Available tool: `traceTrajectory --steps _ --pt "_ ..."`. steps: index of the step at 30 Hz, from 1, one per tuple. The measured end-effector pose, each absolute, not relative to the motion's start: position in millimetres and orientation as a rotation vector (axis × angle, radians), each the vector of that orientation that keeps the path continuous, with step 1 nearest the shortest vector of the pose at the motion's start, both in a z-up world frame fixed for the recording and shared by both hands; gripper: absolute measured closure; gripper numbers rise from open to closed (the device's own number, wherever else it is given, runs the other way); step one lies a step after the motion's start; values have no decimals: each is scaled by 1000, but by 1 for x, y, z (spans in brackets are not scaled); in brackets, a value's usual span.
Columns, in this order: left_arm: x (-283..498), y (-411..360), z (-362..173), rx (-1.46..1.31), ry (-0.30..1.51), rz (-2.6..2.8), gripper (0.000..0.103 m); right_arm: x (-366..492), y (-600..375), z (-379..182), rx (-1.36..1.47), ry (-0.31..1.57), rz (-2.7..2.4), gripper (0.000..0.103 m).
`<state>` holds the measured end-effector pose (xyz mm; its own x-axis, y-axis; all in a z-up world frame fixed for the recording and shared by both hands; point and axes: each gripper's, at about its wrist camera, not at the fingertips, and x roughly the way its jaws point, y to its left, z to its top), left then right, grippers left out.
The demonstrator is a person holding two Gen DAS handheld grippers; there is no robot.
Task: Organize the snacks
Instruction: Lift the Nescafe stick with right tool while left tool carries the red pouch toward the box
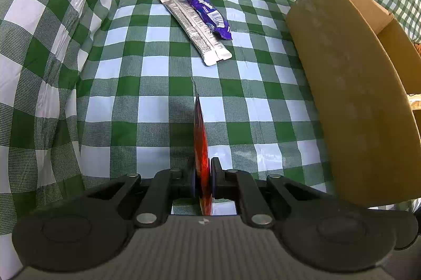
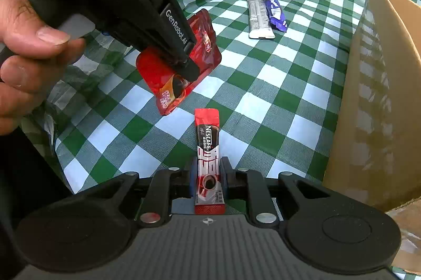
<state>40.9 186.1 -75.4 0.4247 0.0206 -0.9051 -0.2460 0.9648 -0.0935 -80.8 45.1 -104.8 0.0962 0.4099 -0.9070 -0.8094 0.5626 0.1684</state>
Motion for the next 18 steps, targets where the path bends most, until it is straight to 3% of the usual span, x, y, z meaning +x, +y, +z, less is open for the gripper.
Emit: traceTrajectory --steps 18 --pt "34 186 -67 -257 1102 191 94 -77 33 -95 -395 1116 926 86"
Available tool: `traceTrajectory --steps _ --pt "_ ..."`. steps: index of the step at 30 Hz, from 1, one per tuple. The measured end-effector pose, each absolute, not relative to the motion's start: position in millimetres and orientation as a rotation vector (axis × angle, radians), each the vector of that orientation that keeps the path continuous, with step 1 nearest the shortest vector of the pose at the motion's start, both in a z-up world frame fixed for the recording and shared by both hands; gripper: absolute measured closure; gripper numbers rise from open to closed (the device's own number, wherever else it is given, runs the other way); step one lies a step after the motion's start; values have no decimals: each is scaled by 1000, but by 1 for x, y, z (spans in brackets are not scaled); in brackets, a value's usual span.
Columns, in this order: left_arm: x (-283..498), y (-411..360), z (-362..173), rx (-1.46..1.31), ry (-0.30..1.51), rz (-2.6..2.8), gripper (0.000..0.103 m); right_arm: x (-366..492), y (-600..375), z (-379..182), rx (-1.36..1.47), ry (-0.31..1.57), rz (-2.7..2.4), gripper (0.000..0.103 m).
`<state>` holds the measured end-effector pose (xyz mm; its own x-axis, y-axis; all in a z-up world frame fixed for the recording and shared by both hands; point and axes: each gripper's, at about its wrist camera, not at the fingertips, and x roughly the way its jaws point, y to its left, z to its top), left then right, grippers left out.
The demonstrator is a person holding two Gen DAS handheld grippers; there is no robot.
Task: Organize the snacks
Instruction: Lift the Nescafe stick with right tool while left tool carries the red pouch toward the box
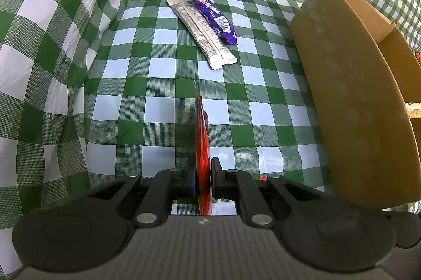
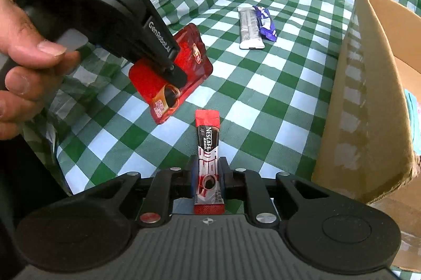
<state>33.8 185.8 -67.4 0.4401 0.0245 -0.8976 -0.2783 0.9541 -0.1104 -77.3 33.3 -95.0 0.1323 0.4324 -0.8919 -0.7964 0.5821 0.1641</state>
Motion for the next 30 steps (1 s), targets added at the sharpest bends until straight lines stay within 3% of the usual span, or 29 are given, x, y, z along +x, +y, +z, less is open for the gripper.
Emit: traceTrajectory --steps 30 --pt "32 183 -62 -248 1050 190 94 -81 32 -89 -382 1055 918 86"
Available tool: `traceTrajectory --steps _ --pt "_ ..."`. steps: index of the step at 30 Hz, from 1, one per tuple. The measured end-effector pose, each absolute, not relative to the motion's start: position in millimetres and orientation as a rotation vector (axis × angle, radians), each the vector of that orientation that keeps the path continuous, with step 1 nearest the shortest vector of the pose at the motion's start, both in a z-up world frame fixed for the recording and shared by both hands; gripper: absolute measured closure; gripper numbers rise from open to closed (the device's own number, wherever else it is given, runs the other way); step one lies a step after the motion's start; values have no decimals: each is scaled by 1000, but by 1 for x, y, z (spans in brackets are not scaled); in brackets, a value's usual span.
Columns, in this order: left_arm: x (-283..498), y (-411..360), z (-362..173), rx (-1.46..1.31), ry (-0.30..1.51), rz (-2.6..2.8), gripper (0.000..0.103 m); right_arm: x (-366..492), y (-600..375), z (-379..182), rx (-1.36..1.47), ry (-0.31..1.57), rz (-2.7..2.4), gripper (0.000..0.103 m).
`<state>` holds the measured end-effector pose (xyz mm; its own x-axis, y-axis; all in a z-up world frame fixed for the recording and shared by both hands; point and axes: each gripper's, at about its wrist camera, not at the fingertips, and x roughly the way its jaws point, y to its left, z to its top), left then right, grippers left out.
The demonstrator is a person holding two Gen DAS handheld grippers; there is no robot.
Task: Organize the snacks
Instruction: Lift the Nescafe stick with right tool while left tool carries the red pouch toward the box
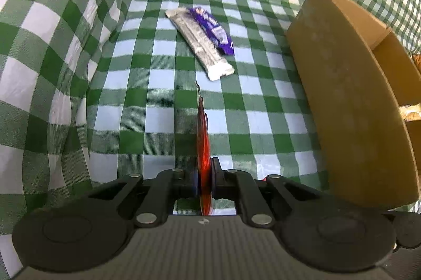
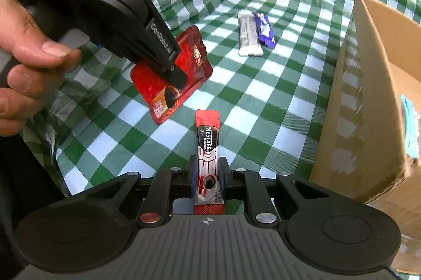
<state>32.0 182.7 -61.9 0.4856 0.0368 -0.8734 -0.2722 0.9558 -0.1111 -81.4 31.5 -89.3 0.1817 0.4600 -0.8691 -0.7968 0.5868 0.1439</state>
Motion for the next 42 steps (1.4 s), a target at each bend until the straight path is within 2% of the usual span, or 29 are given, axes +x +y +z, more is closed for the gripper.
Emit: traceTrajectory --steps 7,14,20,24,28,30,42 --pt "23 189 -36 -289 899 210 94 -75 28 -56 -316 947 932 86" --pt "15 184 -5 -276 722 226 94 -40 17 19 -197 805 935 86" --pt "11 173 13 -270 613 217 94 7 -31 76 -143 632 852 86" --pt "15 161 20 -261 562 195 94 31 -76 64 -153 572 713 86" --pt "20 149 25 -262 515 165 94 49 -122 28 -54 701 562 87" --pt "25 141 27 -264 489 144 94 58 -139 31 18 688 529 87" --pt "44 69 36 -228 388 -68 94 67 -196 26 39 636 300 87"
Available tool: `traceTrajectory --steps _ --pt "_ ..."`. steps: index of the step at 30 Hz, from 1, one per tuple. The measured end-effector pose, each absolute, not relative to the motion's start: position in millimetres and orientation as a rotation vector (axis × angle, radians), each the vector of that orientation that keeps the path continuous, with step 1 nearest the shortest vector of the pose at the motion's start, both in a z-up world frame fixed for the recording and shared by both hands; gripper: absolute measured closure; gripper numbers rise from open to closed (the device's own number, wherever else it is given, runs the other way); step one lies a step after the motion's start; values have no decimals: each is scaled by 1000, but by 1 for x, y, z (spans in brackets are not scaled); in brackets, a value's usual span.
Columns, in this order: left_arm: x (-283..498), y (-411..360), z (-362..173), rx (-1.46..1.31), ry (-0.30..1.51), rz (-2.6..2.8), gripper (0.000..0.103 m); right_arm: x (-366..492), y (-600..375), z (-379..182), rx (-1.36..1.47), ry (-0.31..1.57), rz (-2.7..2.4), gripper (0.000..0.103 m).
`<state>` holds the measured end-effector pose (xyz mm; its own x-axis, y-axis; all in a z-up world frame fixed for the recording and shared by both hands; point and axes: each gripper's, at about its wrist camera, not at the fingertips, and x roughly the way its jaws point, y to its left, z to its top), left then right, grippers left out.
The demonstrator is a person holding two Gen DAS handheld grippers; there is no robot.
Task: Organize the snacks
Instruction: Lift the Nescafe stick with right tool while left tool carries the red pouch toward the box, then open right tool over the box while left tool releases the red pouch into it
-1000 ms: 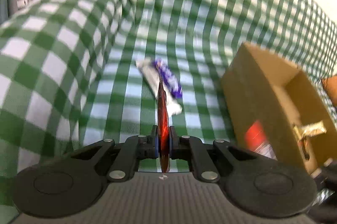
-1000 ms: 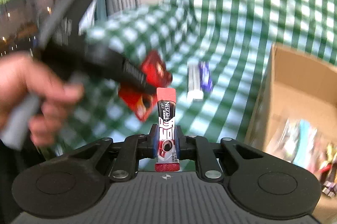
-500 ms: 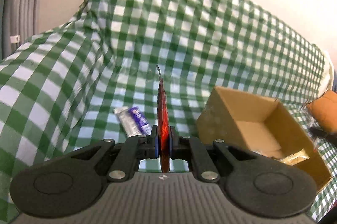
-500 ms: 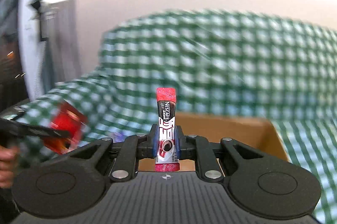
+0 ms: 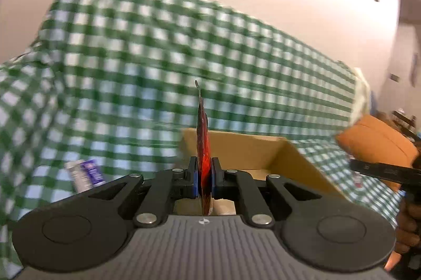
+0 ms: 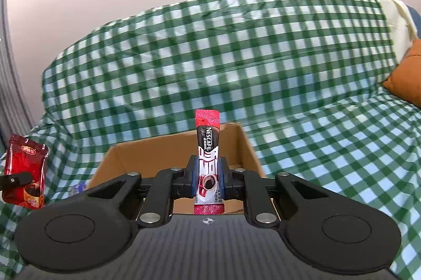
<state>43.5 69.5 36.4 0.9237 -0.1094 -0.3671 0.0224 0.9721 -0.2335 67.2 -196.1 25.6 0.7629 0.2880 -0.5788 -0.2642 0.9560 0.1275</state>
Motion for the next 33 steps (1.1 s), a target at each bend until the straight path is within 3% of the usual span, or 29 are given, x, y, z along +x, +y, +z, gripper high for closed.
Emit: traceTrajectory --steps 15,33 --pt "46 -16 19 -74 382 -316 94 67 -192 28 -23 611 303 86" --pt "54 -18 14 -65 392 -333 94 71 -186 27 -69 596 355 86"
